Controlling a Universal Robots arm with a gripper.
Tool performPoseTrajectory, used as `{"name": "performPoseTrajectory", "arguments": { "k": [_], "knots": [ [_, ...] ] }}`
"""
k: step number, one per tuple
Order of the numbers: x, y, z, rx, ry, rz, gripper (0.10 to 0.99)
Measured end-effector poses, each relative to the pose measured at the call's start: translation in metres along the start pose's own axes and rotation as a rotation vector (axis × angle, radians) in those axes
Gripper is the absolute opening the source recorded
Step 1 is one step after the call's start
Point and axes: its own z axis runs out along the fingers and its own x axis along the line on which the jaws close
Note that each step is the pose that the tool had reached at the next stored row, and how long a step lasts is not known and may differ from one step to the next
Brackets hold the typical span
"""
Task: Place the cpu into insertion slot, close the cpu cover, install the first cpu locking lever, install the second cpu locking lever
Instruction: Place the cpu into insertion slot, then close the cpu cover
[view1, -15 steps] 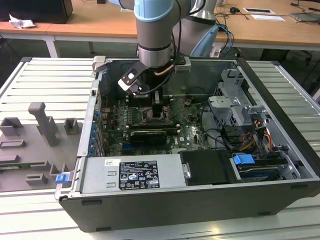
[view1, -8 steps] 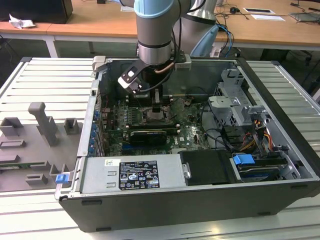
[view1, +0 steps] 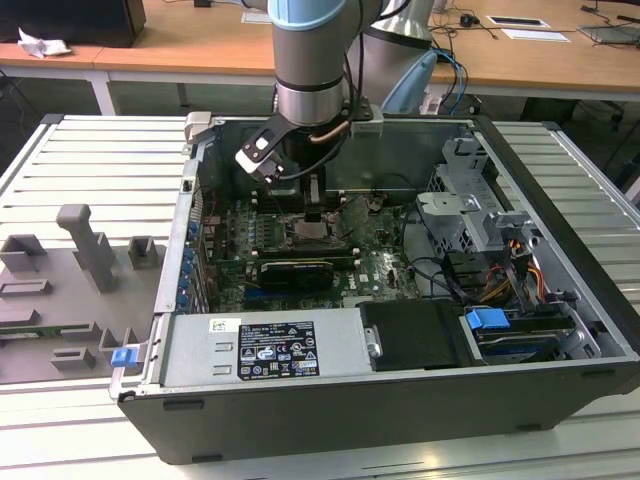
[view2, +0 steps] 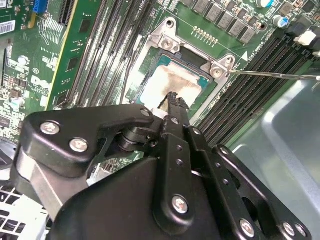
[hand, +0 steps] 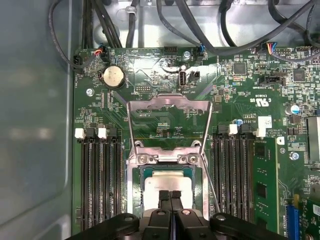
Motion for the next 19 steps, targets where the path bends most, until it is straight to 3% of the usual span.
{"name": "performPoseTrajectory", "arguments": {
  "k": [5, 14, 19],
  "knots": [
    [0.0000, 0.0003, -0.0033, 0.000, 0.0000, 0.000, 0.106],
    [0.0002, 0.0015, -0.0185, 0.000, -0.0001, 0.000, 0.106],
    [0.0003, 0.0057, -0.0186, 0.002, 0.0001, 0.000, 0.106]
  ]
}}
